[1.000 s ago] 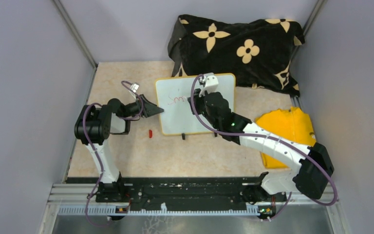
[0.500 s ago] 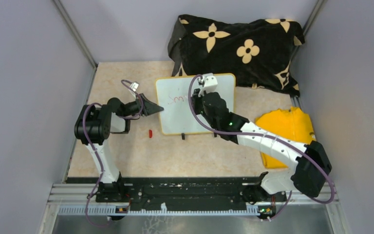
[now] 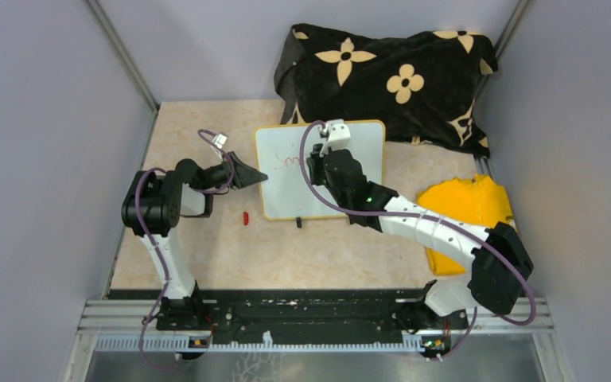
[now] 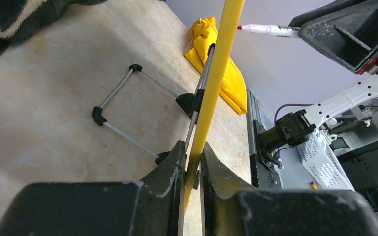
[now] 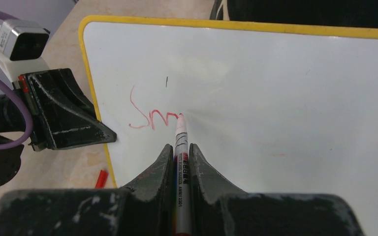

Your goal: Write a sentence on the whiteboard

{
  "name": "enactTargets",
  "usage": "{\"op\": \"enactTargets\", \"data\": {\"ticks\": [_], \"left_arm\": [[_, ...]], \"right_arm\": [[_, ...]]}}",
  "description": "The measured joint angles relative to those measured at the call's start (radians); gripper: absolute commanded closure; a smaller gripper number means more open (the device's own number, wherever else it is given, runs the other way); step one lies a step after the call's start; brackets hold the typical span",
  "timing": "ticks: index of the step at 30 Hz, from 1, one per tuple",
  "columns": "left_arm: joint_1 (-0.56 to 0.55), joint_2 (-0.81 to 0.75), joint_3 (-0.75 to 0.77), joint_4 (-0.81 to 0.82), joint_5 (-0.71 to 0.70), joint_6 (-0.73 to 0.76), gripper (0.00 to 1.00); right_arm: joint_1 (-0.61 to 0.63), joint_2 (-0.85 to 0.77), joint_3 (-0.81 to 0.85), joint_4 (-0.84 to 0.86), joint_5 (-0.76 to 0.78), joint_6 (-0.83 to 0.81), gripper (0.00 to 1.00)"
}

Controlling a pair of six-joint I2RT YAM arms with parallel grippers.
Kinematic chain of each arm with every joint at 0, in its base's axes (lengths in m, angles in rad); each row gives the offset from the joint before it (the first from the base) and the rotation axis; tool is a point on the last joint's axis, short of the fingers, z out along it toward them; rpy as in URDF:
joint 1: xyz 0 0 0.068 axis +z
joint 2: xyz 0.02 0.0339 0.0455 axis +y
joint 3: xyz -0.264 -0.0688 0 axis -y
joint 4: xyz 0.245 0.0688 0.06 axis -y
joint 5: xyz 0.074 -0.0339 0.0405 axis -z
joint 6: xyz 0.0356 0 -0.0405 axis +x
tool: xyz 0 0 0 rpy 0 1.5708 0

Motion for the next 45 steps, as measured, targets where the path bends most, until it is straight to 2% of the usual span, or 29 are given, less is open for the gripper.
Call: {"op": "enactTargets", "data": {"ticks": [13, 21, 45], "left_arm": [[0.0, 0.0, 0.0, 0.0, 0.0, 0.004, 0.93], [0.0, 0.0, 0.0, 0.0, 0.0, 0.004, 1.0], [-0.002, 0.0, 0.005, 0.0, -0.007, 0.004, 1.0]], "right_arm": [[0.0, 0.019, 0.026, 0.043, 0.032, 0.0, 1.0], [0.0, 0.051, 0.031, 0.043, 0.062, 0.002, 1.0], [0.0, 0.06, 0.029, 0.014, 0.077, 0.014, 1.0]]}}
